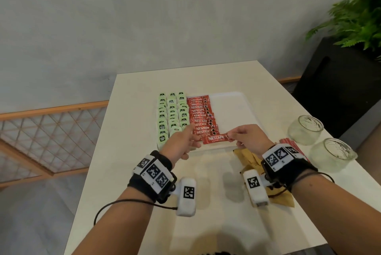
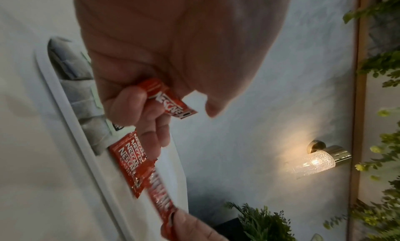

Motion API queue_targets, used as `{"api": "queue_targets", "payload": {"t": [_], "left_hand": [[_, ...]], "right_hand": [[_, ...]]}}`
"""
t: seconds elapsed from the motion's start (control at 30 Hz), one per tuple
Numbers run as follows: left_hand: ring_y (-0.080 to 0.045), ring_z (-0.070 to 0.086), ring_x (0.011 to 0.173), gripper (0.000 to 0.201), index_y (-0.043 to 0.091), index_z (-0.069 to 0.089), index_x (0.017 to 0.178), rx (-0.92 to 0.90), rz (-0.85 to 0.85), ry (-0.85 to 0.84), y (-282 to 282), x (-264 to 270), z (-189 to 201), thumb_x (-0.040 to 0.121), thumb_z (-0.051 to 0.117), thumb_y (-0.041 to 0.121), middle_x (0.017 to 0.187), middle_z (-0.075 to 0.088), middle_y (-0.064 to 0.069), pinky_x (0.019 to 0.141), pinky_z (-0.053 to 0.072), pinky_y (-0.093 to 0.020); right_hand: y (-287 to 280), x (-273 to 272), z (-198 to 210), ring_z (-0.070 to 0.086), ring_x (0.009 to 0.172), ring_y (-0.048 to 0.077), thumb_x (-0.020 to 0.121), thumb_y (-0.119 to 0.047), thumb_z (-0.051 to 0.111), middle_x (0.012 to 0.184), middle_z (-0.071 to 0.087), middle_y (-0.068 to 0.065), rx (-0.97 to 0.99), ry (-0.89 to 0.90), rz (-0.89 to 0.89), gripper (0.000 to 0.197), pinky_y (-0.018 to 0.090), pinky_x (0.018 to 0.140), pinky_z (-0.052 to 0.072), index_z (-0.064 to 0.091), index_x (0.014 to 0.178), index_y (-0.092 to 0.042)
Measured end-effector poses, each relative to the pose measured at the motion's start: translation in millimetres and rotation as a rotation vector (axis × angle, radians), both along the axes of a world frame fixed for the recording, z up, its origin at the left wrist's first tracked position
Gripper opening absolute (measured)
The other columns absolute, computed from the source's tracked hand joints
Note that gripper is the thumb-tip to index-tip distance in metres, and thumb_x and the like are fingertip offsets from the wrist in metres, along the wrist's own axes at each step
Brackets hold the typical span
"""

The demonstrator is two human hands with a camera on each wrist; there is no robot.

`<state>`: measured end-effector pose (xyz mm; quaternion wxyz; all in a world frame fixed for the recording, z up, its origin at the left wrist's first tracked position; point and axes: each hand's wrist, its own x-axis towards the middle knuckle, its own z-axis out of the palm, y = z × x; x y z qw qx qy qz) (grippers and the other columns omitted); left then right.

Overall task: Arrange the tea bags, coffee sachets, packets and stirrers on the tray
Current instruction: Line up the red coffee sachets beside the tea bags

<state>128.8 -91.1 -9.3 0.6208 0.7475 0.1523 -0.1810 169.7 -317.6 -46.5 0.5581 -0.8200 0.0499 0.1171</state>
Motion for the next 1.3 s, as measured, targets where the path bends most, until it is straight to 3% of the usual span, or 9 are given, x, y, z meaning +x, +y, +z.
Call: {"api": "queue_targets", "payload": {"t": [0.1, 0.23, 0.47, 0.6, 0.8, 1.0, 1.13, 1.23, 1.3], "left_hand": [[-0.011, 0.037, 0.046, 0.039, 0.006, 0.064, 0.086, -0.090, 0.070, 0.013, 10.8, 6.9, 1.2, 0.101, 0.035, 0.027, 0.075, 0.068, -0.007, 0.046, 0.028, -0.024], [-0.009, 0.040, 0.045, 0.028, 0.008, 0.061, 0.082, 0.047, -0.049, -0.065, 28.0, 11.1, -0.2, 0.100, 0.039, 0.012, 0.071, 0.058, -0.003, 0.048, 0.035, -0.022], [-0.019, 0.058, 0.069, 0.019, 0.007, 0.064, 0.104, 0.080, -0.097, -0.120, 58.2, 24.1, -11.4, 0.100, 0.051, 0.020, 0.087, 0.061, -0.010, 0.054, 0.054, -0.021], [-0.020, 0.066, 0.065, 0.010, 0.015, 0.065, 0.100, -0.041, -0.064, -0.069, 68.7, 31.4, -15.9, 0.097, 0.058, 0.022, 0.081, 0.067, -0.005, 0.057, 0.059, -0.030], [-0.011, 0.062, 0.056, 0.010, 0.013, 0.068, 0.097, -0.092, -0.147, -0.059, 65.2, 33.8, -22.5, 0.088, 0.070, 0.008, 0.077, 0.065, -0.003, 0.059, 0.060, -0.025], [-0.008, 0.066, 0.059, 0.030, 0.003, 0.067, 0.105, -0.050, -0.237, -0.104, 43.2, 31.9, -29.6, 0.077, 0.079, 0.002, 0.072, 0.070, -0.003, 0.056, 0.057, -0.022], [-0.024, 0.070, 0.075, 0.019, 0.010, 0.070, 0.092, 0.124, -0.238, -0.282, 19.5, 31.7, -33.3, 0.077, 0.080, 0.004, 0.085, 0.073, -0.013, 0.062, 0.058, -0.031], [-0.012, 0.067, 0.072, 0.016, 0.025, 0.070, 0.079, 0.245, -0.251, -0.459, 3.6, 28.4, -33.9, 0.077, 0.079, 0.011, 0.078, 0.072, 0.006, 0.074, 0.057, -0.035], [-0.007, 0.063, 0.074, 0.016, 0.022, 0.072, 0.089, 0.273, -0.248, -0.500, -4.9, 24.0, -32.8, 0.078, 0.080, 0.016, 0.082, 0.069, 0.011, 0.074, 0.052, -0.024]], "right_hand": [[-0.7, 12.0, -13.3, 0.063, 0.087, 0.014, 0.087, -0.024, 0.070, 0.089, 0.072, -0.002, -0.295, -0.053, -0.014, 0.007, 0.028, 0.080, 0.046, 0.076, 0.084, -0.020], [13.7, 19.1, -22.4, 0.064, 0.087, 0.016, 0.086, -0.026, 0.071, 0.083, 0.070, -0.004, -0.450, -0.010, -0.002, 0.009, 0.025, 0.073, 0.042, 0.077, 0.087, -0.019], [32.1, 29.9, -33.0, 0.061, 0.087, 0.017, 0.077, -0.031, 0.080, 0.087, 0.064, -0.004, -0.460, 0.023, -0.109, 0.023, 0.032, 0.076, 0.048, 0.063, 0.088, -0.020], [38.8, 34.4, -35.0, 0.061, 0.089, 0.019, 0.077, -0.033, 0.080, 0.088, 0.063, -0.004, -0.450, 0.052, -0.134, 0.026, 0.033, 0.078, 0.048, 0.060, 0.088, -0.021], [40.1, 32.4, -37.4, 0.060, 0.091, 0.020, 0.076, -0.040, 0.080, 0.095, 0.064, 0.000, -0.441, 0.048, -0.182, 0.036, 0.036, 0.082, 0.049, 0.061, 0.096, -0.017], [42.3, 13.9, -11.4, 0.059, 0.079, 0.017, 0.089, -0.046, 0.063, 0.085, 0.066, -0.002, -0.198, -0.082, -0.207, 0.035, 0.030, 0.074, 0.045, 0.066, 0.096, -0.012], [48.4, -0.9, 18.0, 0.053, 0.054, 0.015, 0.093, -0.053, 0.054, 0.066, 0.065, 0.005, 0.062, 0.095, -0.031, 0.046, 0.026, 0.057, 0.046, 0.069, 0.093, -0.009], [48.0, -8.7, 26.0, 0.051, 0.052, 0.013, 0.096, -0.035, 0.058, 0.068, 0.064, 0.005, 0.098, 0.103, 0.095, 0.032, 0.023, 0.053, 0.044, 0.070, 0.089, -0.006], [40.0, -11.3, 26.6, 0.053, 0.055, 0.011, 0.095, -0.018, 0.060, 0.075, 0.065, 0.006, 0.114, 0.067, 0.102, 0.019, 0.022, 0.055, 0.046, 0.071, 0.094, -0.002]]}}
